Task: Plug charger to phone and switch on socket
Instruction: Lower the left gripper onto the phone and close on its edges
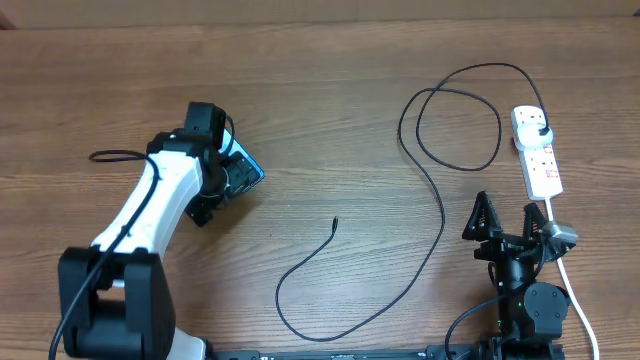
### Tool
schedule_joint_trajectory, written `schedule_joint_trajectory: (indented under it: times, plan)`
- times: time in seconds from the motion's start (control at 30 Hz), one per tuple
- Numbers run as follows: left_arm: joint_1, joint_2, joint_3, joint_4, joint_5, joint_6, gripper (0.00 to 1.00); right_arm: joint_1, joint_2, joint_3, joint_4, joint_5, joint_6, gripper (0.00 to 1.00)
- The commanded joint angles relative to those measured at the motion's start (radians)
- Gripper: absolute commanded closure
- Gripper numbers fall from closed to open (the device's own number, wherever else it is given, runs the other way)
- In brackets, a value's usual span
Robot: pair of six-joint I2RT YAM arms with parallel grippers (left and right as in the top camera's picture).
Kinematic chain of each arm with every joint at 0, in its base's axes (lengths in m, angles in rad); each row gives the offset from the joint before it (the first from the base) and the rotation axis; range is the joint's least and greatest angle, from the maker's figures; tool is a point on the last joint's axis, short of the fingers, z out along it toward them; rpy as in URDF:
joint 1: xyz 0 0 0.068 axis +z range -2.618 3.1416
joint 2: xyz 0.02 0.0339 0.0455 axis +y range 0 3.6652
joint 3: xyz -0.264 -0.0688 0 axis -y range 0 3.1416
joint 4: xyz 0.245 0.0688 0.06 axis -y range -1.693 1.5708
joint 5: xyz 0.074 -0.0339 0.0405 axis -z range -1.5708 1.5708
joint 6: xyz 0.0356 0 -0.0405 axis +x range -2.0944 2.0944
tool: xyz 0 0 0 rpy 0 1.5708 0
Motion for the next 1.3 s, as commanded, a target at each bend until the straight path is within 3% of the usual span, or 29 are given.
schedule_joint_trajectory:
  times: [0.0, 0.5, 0.8, 1.27]
  plan:
    - [-0.002, 0.037, 0.086, -0.011, -0.014, -0.010, 0.00, -0.005, -0.008, -0.010, 0.003, 0.010, -0.008, 0.00]
    - [-0.003, 0.181, 0.356, -0.133, -0.002, -0.012, 0.00, -0.005, -0.008, -0.010, 0.003, 0.010, -0.008, 0.00]
    - [-0.003, 0.301, 0.432, -0.147, 0.059, -0.016, 0.00, -0.005, -0.008, -0.010, 0.003, 0.009, -0.008, 0.00]
    - [0.002, 0.354, 0.444, -0.139, -0.016, -0.053, 0.00, -0.005, -0.008, -0.010, 0.003, 0.009, -0.008, 0.00]
